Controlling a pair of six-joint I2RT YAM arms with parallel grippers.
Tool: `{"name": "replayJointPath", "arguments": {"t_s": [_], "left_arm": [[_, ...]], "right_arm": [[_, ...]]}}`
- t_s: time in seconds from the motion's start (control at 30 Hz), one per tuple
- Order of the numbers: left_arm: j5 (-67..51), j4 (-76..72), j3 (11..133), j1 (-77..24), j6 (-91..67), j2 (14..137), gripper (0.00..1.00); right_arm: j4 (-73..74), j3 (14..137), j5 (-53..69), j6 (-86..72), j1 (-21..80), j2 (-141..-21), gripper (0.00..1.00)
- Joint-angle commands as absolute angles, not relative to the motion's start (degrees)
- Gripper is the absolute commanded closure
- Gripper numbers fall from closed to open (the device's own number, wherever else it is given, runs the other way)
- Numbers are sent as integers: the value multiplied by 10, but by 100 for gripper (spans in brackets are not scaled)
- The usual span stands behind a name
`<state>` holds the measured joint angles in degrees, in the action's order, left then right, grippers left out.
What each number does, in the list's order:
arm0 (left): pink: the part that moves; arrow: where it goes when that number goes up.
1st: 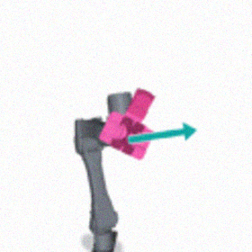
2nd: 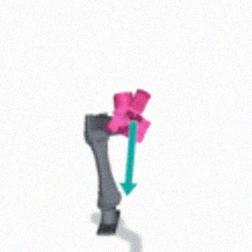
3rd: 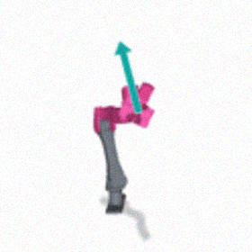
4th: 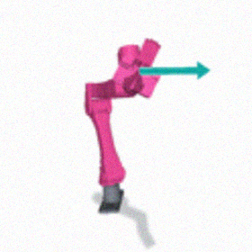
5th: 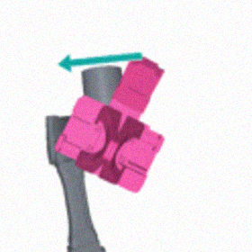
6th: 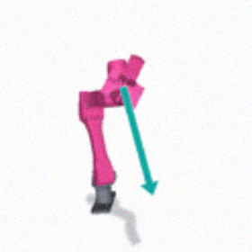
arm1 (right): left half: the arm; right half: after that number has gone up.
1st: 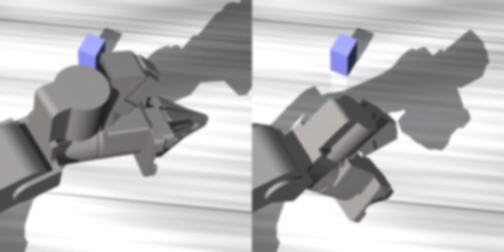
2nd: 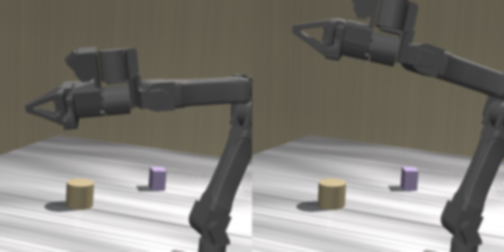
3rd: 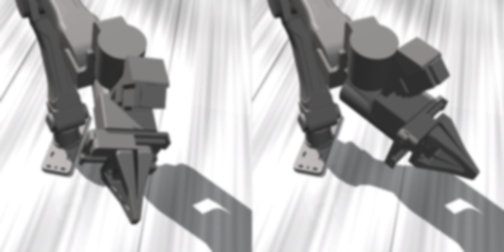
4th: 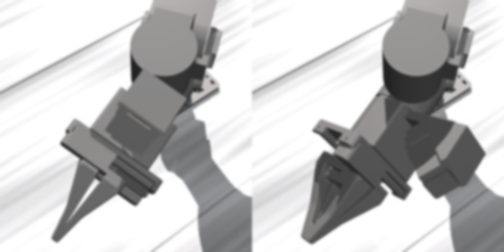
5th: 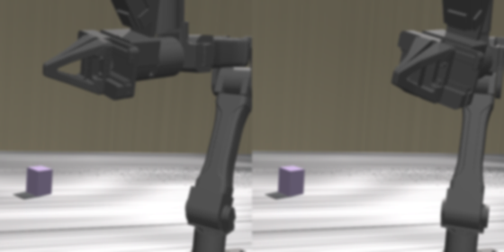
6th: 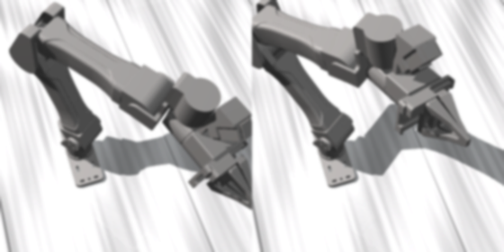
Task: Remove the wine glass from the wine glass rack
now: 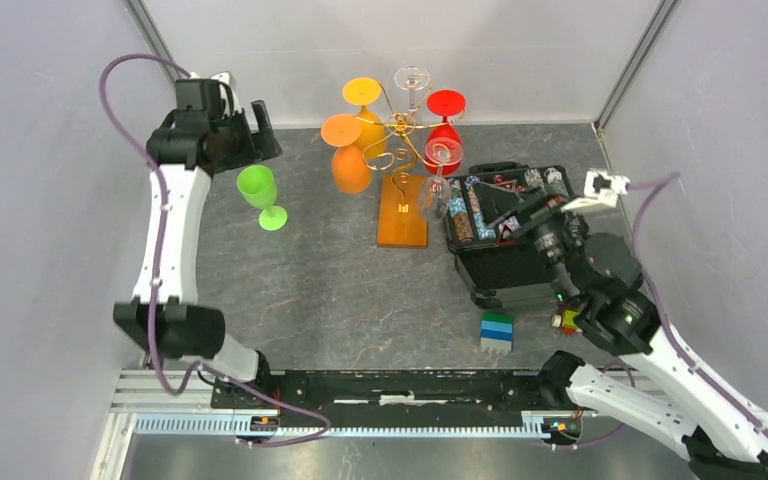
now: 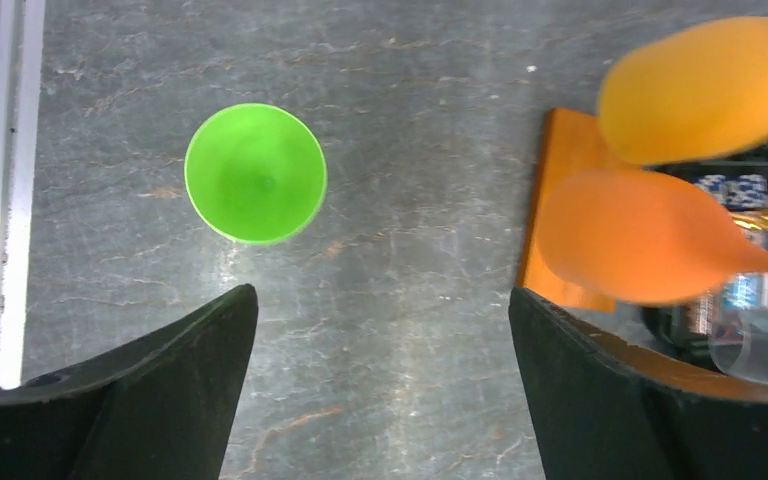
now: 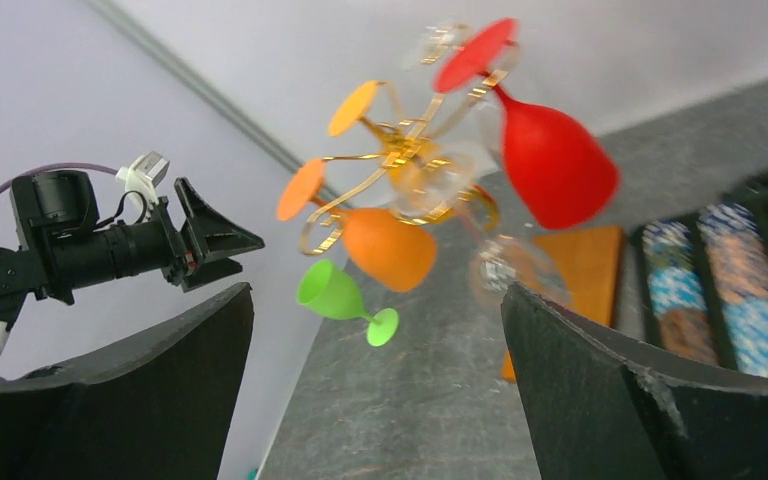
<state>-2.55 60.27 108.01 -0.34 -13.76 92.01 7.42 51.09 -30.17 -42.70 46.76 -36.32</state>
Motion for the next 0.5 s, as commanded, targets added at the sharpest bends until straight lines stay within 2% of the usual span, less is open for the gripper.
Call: {"name": "replayJointPath", "arguments": {"t_s": [0.0,0.3,0.47], "left_arm": [[-79,515,995,-1,-156,812,0],[-175,342,762,-1,-163,652,0],[-214,268,688,-1,-194,613,0]], "right_arm": [[35,603,-198,-367,467,-458,2],[61,717,-199,-351,437,-596,2],[97,746,-54,-401,304,-658,2]]}}
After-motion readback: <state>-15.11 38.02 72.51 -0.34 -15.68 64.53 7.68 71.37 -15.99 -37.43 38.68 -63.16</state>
